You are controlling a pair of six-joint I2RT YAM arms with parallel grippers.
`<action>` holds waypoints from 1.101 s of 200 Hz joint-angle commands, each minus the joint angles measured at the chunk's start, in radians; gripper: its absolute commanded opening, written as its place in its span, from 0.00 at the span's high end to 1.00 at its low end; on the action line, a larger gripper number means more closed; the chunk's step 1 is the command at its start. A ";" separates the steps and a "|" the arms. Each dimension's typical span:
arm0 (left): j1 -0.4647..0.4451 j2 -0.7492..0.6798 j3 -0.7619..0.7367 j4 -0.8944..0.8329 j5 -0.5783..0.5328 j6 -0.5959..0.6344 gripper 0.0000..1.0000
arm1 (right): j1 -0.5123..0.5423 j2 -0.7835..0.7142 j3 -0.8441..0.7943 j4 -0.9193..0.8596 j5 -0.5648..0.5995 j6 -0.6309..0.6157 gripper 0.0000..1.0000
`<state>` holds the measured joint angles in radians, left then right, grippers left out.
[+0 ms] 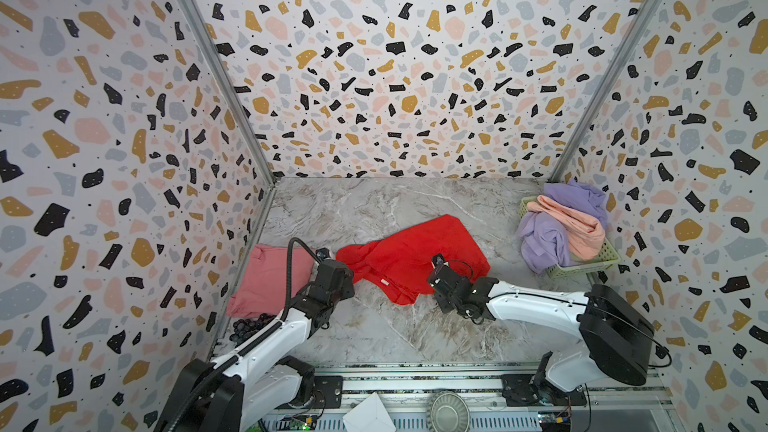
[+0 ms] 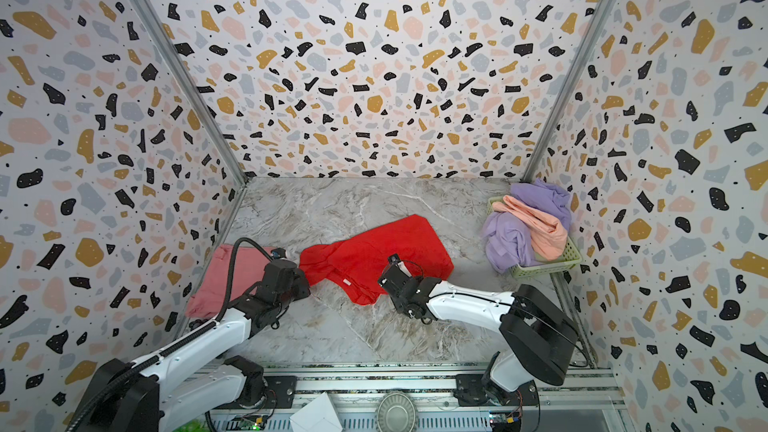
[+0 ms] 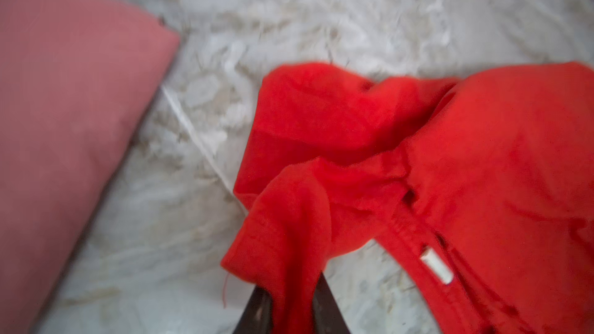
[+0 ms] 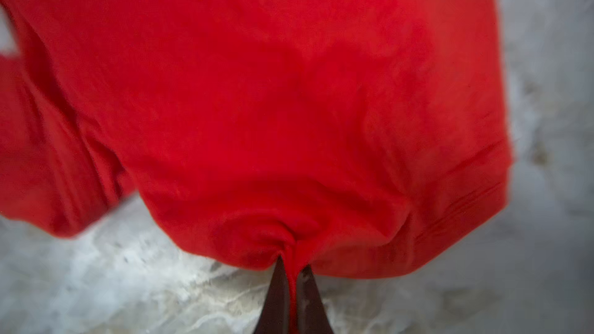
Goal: Fold and stack the t-shirts
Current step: 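Lift the red t-shirt high with both grippers and shake it out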
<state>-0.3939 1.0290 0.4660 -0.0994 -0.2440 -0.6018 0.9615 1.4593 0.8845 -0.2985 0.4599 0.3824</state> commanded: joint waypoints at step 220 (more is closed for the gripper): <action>0.024 -0.085 1.269 -0.009 -0.373 0.732 1.00 | -0.022 -0.523 0.647 0.352 -0.161 -0.678 1.00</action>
<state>-0.3759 0.9646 1.6718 -0.1825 -0.6273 0.0502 0.9390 0.9821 1.4818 -0.0269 0.3084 -0.2302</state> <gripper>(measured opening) 0.048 0.053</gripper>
